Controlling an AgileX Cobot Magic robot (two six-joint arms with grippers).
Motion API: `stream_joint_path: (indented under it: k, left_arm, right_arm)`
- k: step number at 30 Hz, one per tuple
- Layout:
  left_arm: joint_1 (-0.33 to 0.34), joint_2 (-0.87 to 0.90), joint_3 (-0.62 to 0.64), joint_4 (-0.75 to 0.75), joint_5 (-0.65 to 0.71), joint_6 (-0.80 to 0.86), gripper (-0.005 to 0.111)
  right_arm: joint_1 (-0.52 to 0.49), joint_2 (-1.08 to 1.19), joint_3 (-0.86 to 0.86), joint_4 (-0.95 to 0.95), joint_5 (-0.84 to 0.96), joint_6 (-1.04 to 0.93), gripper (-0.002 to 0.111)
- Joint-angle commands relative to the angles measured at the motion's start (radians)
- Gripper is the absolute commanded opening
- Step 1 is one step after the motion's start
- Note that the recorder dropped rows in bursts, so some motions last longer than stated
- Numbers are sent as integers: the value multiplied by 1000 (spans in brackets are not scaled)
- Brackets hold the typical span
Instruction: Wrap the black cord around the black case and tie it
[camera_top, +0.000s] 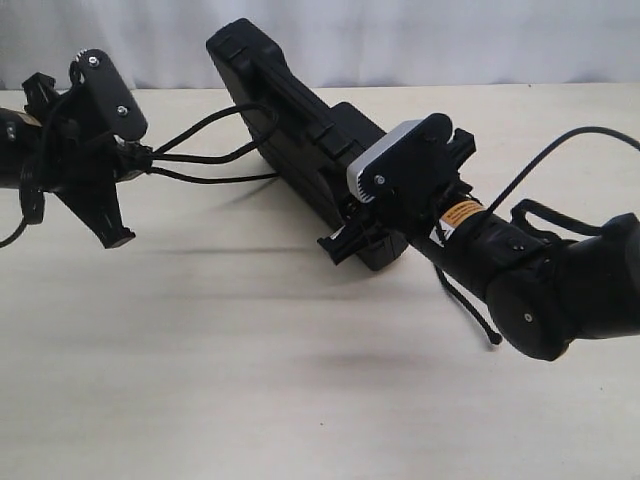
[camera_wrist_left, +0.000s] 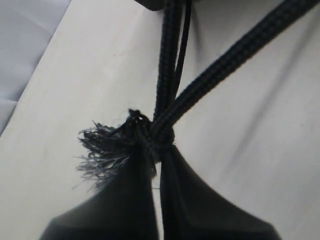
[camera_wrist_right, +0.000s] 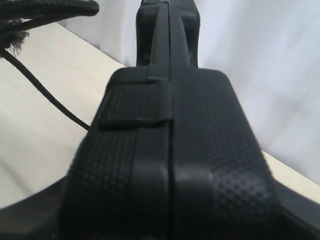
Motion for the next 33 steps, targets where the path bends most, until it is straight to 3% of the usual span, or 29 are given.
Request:
stream_joint_path:
  k: [1, 3, 8, 9, 16, 20, 33]
  left_arm:
    - [-10, 7, -10, 1, 14, -62, 0]
    - [-10, 35, -61, 64, 101, -161, 0]
    - [-38, 95, -191, 768, 317, -907, 0]
    - [-50, 95, -200, 798, 320, -938, 0]
    - [-144, 95, -221, 814, 325, -967, 0]
    - [-161, 95, -226, 939, 346, -1157, 0]
    - [-255, 138, -333, 909, 366, -1261, 0]
  right_arm:
    - [-2, -8, -10, 4, -52, 18, 4]
    - [-2, -8, -10, 4, -52, 18, 4]
    - [-2, -8, -10, 4, -56, 16, 4]
    - [-2, -8, -10, 4, -56, 16, 4]
    - [-2, -8, -10, 4, -56, 16, 4]
    - [-2, -8, -10, 4, -52, 16, 4]
    - [-2, -8, -10, 3, -40, 16, 4]
